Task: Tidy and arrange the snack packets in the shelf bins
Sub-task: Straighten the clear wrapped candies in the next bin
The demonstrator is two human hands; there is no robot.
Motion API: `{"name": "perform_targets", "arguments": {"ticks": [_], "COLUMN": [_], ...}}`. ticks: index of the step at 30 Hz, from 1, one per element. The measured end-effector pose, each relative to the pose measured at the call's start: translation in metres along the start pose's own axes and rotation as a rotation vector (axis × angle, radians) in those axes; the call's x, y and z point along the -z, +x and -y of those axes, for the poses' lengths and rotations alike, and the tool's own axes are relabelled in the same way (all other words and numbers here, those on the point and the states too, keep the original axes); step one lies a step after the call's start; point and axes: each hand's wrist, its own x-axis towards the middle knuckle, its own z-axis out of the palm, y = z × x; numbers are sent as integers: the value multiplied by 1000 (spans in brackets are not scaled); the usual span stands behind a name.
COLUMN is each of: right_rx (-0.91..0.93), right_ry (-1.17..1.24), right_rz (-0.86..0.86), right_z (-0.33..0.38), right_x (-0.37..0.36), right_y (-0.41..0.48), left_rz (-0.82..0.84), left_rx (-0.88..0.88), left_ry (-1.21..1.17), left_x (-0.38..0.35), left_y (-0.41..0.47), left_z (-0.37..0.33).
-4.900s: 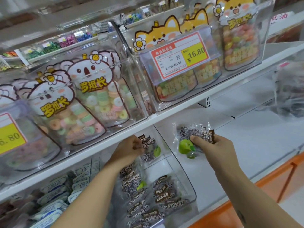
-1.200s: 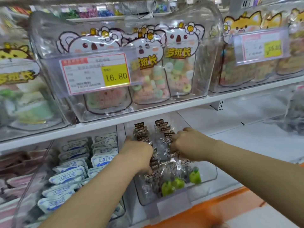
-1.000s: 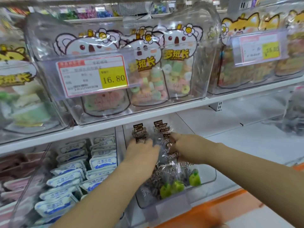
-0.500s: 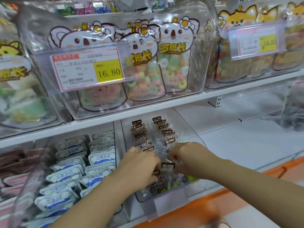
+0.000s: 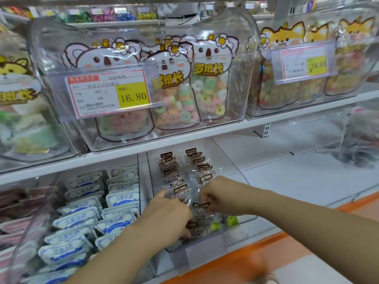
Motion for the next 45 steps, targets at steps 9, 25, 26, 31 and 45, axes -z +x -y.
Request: {"name": "perform_targets", "arguments": {"ticks": [9, 25, 26, 31, 45], "right_rx": [158, -80, -87, -60, -120], "right_ry": [84, -519, -532, -674, -291], "right_rz": [22, 43, 36, -2, 4], "right_z": [20, -1, -1, -4, -11], "right_x": [-20, -5, -6, -14, 31], "right_y": [20, -6, -6, -10, -54], "left_rz": [-123, 48, 59, -121, -223], "left_rx": [33, 72, 68, 15, 24], "left_ry": [-80, -105, -89, -30, -291], "left_x": [-4, 6, 7, -5, 9], "left_y": [-14, 9, 9, -5, 41], "left_z": [11, 0, 0, -3, -36]}}
